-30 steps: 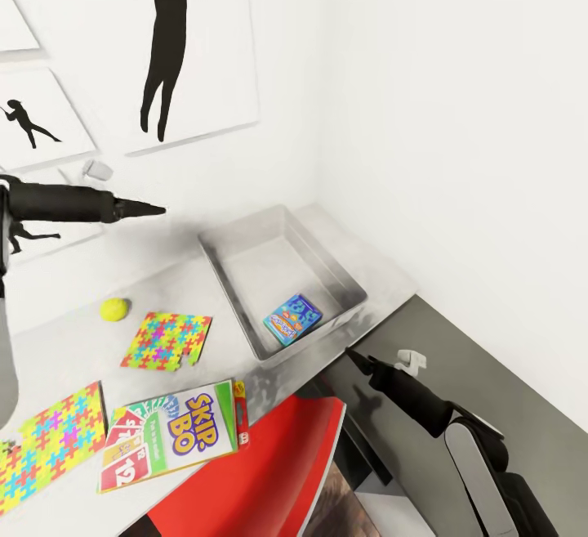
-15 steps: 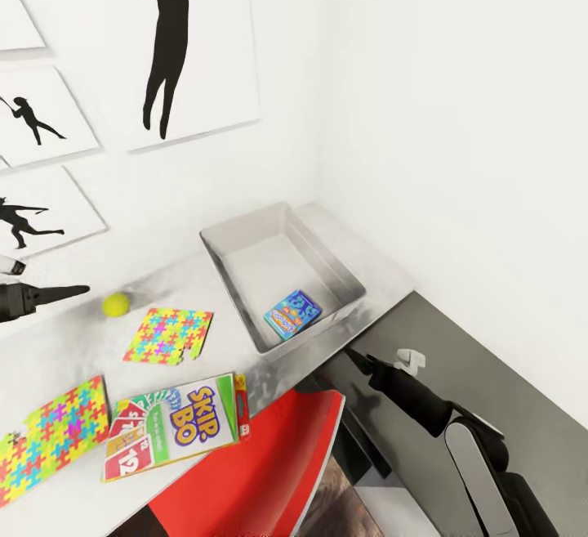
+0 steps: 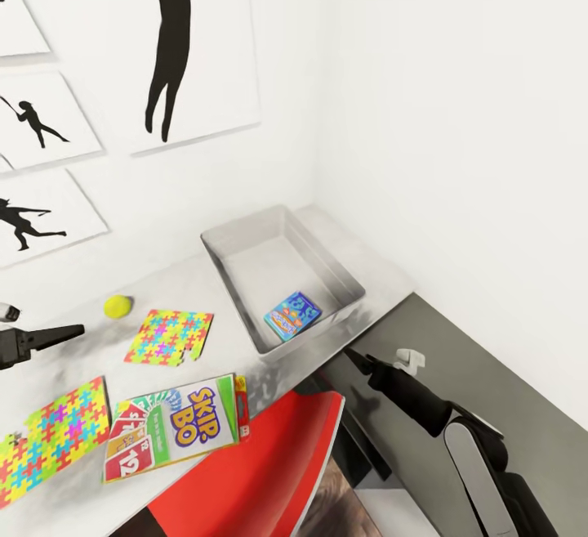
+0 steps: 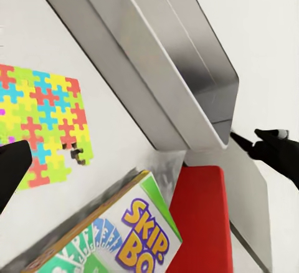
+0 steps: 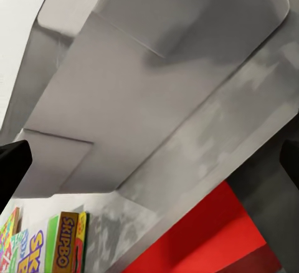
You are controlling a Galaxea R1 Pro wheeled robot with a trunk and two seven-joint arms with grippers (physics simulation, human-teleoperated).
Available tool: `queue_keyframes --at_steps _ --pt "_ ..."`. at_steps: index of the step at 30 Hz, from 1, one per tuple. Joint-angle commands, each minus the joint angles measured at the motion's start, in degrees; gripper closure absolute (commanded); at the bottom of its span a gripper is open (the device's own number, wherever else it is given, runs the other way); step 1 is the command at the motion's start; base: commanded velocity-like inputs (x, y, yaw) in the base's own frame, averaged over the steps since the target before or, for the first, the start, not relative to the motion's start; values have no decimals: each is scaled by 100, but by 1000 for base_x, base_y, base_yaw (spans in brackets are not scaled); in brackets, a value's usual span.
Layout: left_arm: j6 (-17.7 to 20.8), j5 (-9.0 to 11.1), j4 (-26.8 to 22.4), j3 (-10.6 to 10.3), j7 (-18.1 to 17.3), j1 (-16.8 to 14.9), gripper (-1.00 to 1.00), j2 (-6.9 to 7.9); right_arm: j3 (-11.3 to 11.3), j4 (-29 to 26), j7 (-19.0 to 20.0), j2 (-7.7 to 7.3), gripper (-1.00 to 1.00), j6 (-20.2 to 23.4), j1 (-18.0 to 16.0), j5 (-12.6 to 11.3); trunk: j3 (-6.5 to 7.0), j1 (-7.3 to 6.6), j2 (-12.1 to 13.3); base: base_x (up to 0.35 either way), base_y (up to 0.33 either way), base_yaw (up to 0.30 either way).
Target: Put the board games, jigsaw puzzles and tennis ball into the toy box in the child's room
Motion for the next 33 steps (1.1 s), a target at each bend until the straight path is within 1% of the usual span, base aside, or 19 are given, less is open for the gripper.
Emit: queue_keyframes --at_steps 1,2,7,10,33 --pt "58 -6 -5 55 -26 6 -100 -12 -3 -1 -2 0 -100 36 0 -30 3 2 -6 0 0 0" --pt "56 -5 -6 74 -26 10 -100 -23 -3 1 -2 0 -100 36 -1 -27 12 2 -6 0 0 0" --pt "46 -10 -26 141 -26 21 -100 -177 -3 10 -2 -5 -100 36 0 -18 59 2 -6 0 0 0" --pt "44 -11 -30 166 -26 22 -100 -211 -3 4 -2 -7 -100 36 1 -17 87 2 -6 0 0 0" --pt "43 -11 -33 202 -26 23 -100 -223 -2 19 -2 2 -100 29 0 -8 304 2 -6 0 0 0"
